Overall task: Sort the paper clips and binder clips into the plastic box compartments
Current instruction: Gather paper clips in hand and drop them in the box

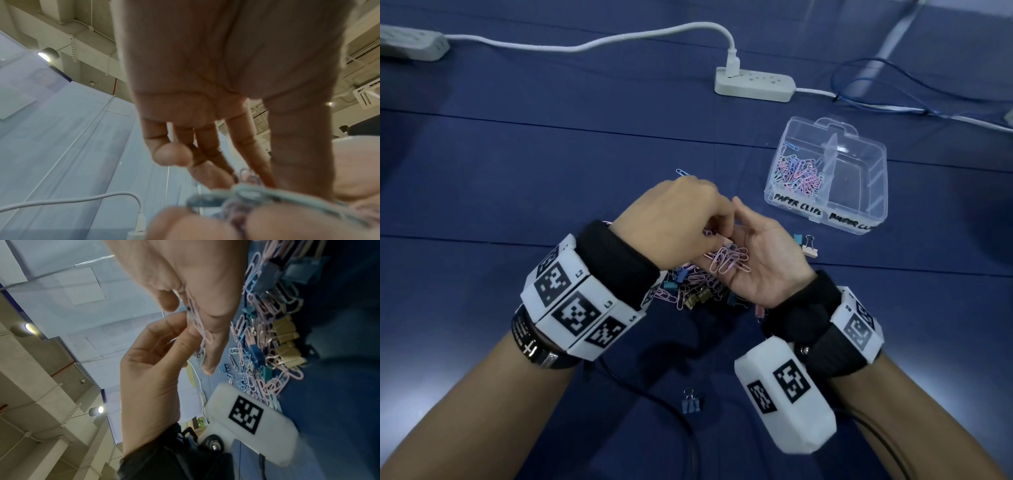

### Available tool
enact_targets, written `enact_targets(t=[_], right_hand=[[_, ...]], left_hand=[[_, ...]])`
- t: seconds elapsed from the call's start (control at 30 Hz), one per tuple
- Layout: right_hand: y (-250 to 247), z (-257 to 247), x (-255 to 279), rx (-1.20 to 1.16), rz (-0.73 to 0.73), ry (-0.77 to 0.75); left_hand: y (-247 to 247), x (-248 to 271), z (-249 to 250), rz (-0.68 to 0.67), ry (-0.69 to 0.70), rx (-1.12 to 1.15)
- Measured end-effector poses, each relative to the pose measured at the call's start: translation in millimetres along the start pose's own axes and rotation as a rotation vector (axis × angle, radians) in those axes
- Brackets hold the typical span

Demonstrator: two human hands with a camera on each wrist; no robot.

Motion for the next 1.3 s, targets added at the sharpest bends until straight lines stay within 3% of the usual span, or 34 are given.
enact_targets(t=[0.07, 0.23, 0.37, 0.5, 0.63, 0.77, 0.97, 1.17, 1.3], right_hand=[[0, -1, 0, -0.001, -0.016, 0.007], [-1, -3, -1, -0.057, -0.077, 0.016], [0, -3, -2, -0.074, -0.104, 0.036], [-1, -2, -1, -0.085, -0.101, 0.038], [-1, -1, -1, -0.056, -0.096, 0.051], [-4, -1, -2, -0.025, -0.078, 0.049], [-4, -2, -1, 0.012, -0.054, 0.037], [-3, 1, -1, -0.021, -0.047, 0.009], [-1, 1, -1, -0.096, -0.067, 0.021]], left_hand=[[-1, 0, -1, 0.019, 0.004, 0.007], [-19, 3, -10, 0.129, -0.045, 0.294], [-36, 7, -33, 0.250, -0.139, 0.299], [-30, 8, -57, 0.161, -0.310, 0.135], [-21, 10, -58, 0.061, -0.388, 0.042], [-21, 10, -45, 0.060, -0.313, 0.051], [-3, 4, -16, -0.095, -0.117, 0.082], [1, 0, -14, -0.023, -0.085, 0.070], [-4, -2, -17, 0.033, -0.085, 0.197]])
Point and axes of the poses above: each hand's wrist, its own x-axis away from the middle knuckle, its own y-axis out of the palm, z = x × y, the point moved 5 cm from there along -x, towards the middle knuckle, and after that the axes turned 2 degrees about y, right-handed, at the moved point
